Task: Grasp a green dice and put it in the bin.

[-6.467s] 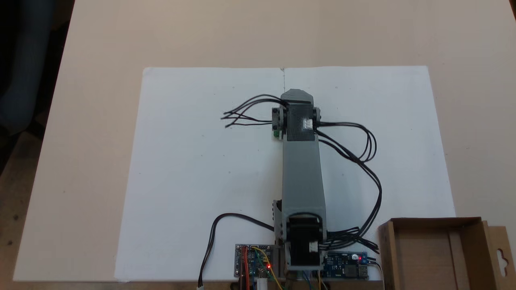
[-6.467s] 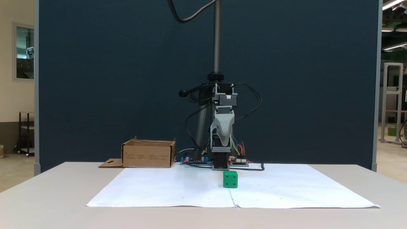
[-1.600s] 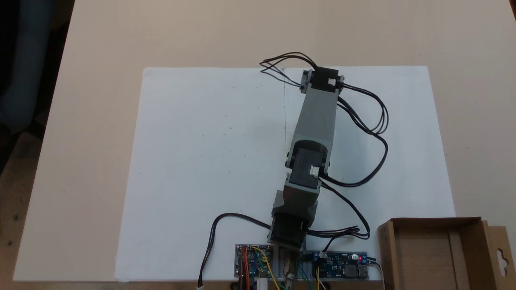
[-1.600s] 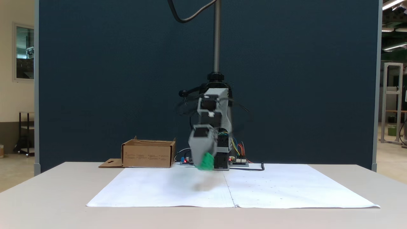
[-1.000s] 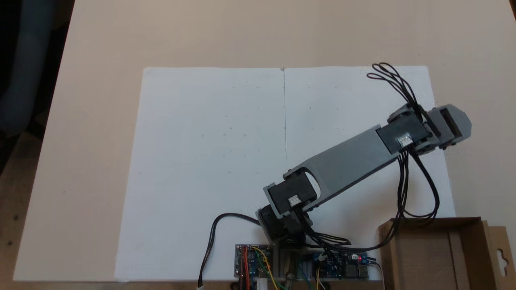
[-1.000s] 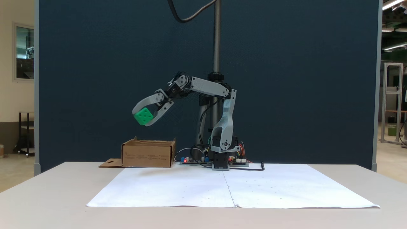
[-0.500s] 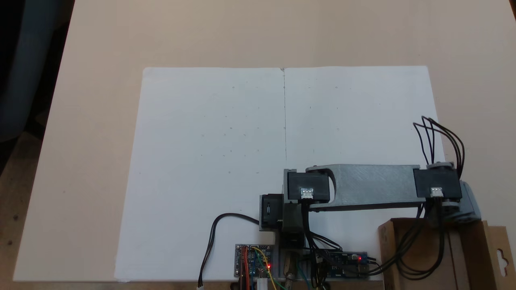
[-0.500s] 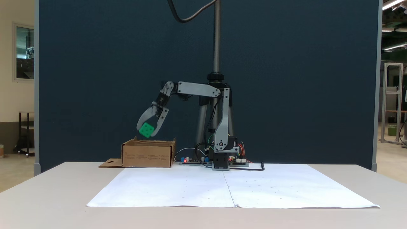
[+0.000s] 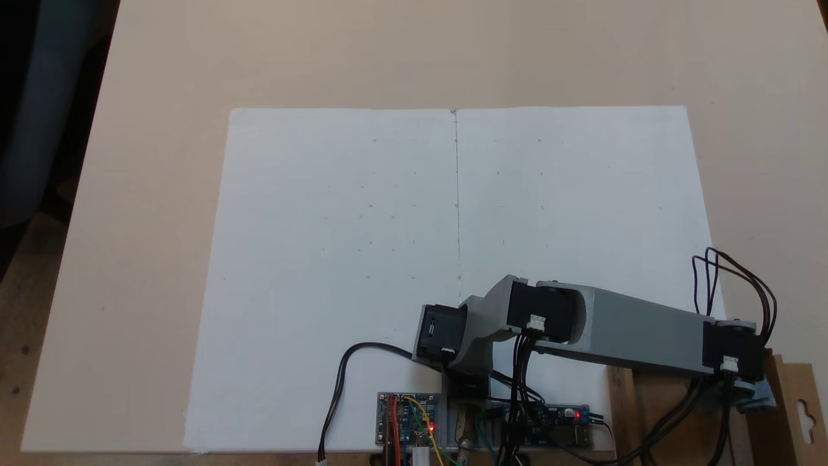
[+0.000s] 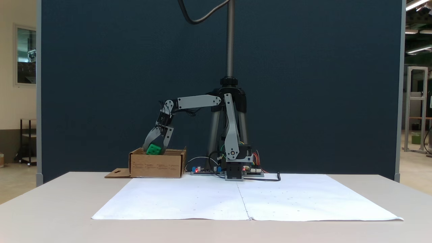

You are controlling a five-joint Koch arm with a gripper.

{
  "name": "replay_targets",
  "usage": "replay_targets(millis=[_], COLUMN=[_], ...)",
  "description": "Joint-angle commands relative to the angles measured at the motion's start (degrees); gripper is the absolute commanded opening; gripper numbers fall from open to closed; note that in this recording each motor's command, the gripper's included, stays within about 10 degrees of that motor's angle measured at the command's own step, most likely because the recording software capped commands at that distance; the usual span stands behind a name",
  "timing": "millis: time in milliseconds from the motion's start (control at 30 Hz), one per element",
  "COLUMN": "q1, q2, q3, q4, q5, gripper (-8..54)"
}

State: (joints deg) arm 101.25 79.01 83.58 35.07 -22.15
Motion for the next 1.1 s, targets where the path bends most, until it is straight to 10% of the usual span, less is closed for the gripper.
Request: replay_targets(millis=[0,100,267,1067], q1=[1.7,2.5,3.1,-30.2], q2=[1.0,1.0,1.0,19.7], q3=[-3.0,-2.9,-2.9,-3.1], q4=[-2.9,-2.5,0.0,2.1], q5=[-5.6,-5.5,-5.2,22.8], gripper=[12.1,12.1,34.8,38.8])
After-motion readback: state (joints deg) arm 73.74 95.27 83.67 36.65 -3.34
